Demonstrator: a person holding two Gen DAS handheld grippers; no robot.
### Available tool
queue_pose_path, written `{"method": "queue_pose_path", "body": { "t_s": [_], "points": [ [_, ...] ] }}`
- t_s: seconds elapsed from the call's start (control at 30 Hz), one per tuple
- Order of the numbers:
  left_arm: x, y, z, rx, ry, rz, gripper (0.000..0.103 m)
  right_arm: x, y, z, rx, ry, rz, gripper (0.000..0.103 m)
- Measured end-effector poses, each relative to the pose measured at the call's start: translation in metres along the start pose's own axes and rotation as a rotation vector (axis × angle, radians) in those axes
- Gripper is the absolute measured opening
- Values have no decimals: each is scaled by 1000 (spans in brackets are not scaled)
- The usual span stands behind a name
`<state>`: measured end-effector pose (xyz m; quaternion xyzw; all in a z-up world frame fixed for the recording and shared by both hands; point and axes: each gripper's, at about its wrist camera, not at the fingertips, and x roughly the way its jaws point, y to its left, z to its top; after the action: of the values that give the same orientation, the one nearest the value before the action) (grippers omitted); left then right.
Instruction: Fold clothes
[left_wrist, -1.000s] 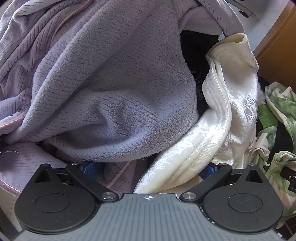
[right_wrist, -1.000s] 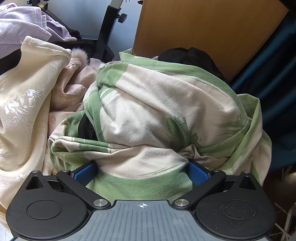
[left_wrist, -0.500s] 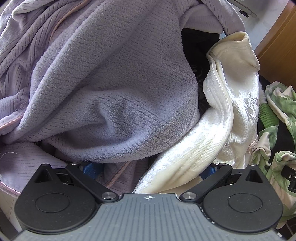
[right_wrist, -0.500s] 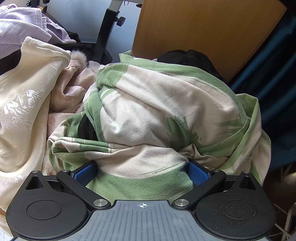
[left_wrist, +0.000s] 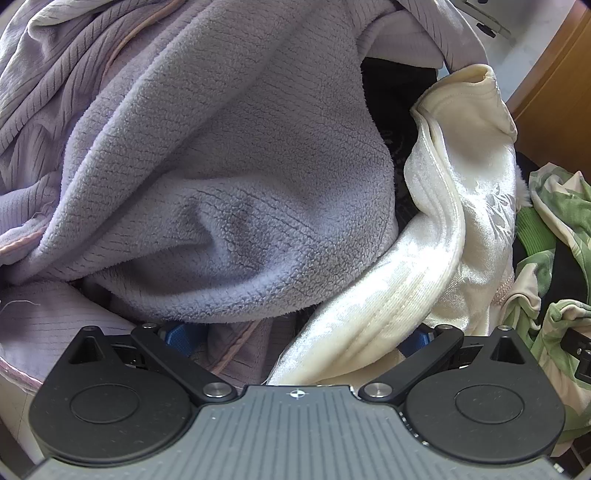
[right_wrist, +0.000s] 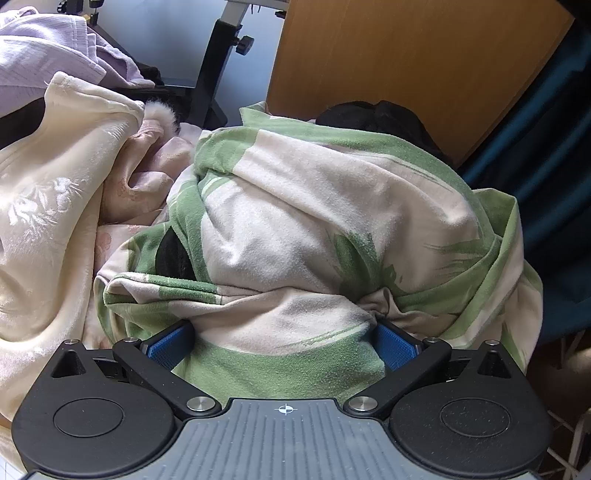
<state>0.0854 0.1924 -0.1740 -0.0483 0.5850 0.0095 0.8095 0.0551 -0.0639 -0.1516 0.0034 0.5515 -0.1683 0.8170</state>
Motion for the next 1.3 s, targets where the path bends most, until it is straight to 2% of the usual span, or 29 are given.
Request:
{"method": "queue_pose_path", "body": {
  "t_s": [0.47,0.9,1.3],
  "points": [
    [-2,-3,-10,-8,-4,0,103,7,-6,10,-4,11,14,102],
    [-5,-8,-25,-8,-8,0,103,8,-4,5,-6,13,27,102],
    [-36,-13,-45,-6,-8,-45,103,5,-7,7,-13,27,58,102]
  ]
}}
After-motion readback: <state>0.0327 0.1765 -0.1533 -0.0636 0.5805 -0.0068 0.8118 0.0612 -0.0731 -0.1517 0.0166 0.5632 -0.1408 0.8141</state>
